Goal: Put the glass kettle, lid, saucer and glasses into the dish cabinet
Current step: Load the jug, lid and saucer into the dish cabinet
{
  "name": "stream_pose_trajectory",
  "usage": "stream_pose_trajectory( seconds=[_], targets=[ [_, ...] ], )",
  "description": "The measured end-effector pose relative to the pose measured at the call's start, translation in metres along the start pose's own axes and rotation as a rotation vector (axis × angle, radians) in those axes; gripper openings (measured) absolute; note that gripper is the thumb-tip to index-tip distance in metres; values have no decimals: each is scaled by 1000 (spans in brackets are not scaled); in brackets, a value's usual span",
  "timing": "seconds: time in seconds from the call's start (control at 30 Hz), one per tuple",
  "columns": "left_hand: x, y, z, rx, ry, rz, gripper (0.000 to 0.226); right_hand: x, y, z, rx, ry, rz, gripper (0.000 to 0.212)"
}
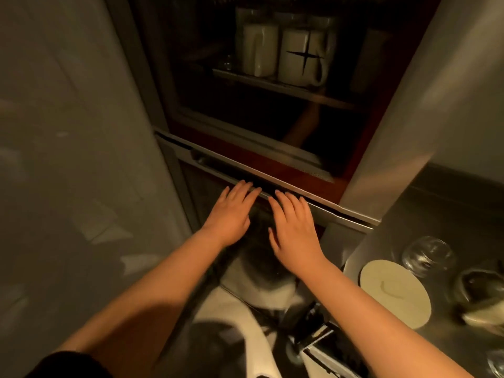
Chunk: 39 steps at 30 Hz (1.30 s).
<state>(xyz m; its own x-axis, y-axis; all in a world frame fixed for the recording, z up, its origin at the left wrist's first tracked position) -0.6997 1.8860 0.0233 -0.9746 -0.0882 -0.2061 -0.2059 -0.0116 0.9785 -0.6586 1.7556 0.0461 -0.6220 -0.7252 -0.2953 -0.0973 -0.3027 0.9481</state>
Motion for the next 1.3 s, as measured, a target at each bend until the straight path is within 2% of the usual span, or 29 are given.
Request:
stream_pose_trajectory(
  seconds=[0.1, 0.23, 0.4, 0.5, 0.67, 1.03, 1.3],
  targets=[
    [-1, -1, 17, -24, -94, 13, 74, -9, -16, 17, 21, -34, 32, 66],
    [-4, -1, 44, -25, -160, 22, 75, -24, -30, 35, 81, -168, 55, 70],
    [2, -8, 73, -22, -248, 58, 79, -38, -37, 51, 171, -352, 9, 74],
    [3, -9, 84, -6, -290, 36, 80, -40, -36, 53, 132, -463, -41, 70],
    [4, -6, 81, 84, -265, -5, 77, -42, -28, 54, 5, -582, -96, 57],
    [16, 10, 71, 188, -208, -6, 67, -41, -23, 51, -86, -583, -44, 47],
    [92, 15, 36, 61, -194, -2, 74, 15, -21, 62, -163, -456, -101, 38]
  ],
)
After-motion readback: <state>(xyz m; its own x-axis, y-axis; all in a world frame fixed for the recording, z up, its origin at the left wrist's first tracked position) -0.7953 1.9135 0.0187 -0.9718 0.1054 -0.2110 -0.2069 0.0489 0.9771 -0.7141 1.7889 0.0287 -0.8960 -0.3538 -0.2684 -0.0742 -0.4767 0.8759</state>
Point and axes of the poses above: each hand's wrist, its own x-axis away from the middle knuckle, its own y-axis out of the back of the hand, z = x × y, the point moved 6 cm from there along -x, towards the middle knuckle, and after that the axes turned 13 degrees about -y, right-handed, at the moved point
